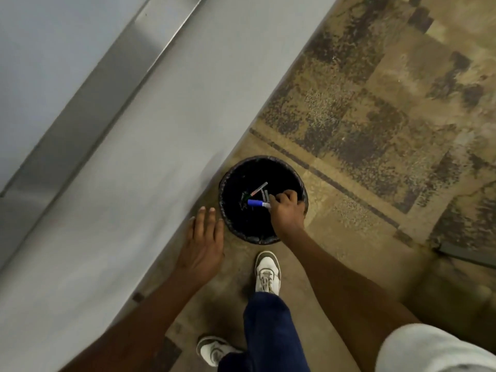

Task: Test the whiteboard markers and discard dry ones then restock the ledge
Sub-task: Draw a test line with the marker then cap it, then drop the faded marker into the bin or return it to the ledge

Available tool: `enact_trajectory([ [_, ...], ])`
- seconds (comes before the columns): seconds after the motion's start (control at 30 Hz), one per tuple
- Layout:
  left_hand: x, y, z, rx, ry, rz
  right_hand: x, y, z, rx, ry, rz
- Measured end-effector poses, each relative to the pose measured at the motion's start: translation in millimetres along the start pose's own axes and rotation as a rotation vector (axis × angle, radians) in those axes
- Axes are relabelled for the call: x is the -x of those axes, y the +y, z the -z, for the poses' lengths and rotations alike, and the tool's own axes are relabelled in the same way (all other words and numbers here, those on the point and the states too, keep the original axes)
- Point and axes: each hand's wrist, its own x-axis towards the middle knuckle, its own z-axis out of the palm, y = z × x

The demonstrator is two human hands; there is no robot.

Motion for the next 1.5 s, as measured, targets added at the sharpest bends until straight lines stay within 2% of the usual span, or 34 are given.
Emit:
enact_trajectory([
  [0.17, -10, 3, -7, -0.01, 0.066, 0.003, -14, 4, -9, 0.0, -0.023, -0.008],
  [0.37, -15, 9, 20, 0.008, 0.126, 0.015, 1, -11, 20, -0.161, 0.098, -0.054],
  [0.67, 35, 10, 140, 0.048, 0.321, 0.076, 65, -81, 118, -0.291, 0.282, 0.097],
  [0.83, 114, -3, 196, 0.056, 0.448, 0.082, 118, -135, 166, -0.32, 0.357, 0.267],
  [1.03, 243, -45, 223, -0.089, 0.522, 0.325, 198, -231, 209, -0.349, 0.456, 0.53],
  [1.27, 389, -95, 205, -0.009, 0.547, 0.621, 297, -347, 216, -0.256, 0.451, 0.828],
  [1.5, 526, -131, 156, -0.017, 0.466, 0.847, 383, -441, 198, -0.202, 0.389, 1.062],
])
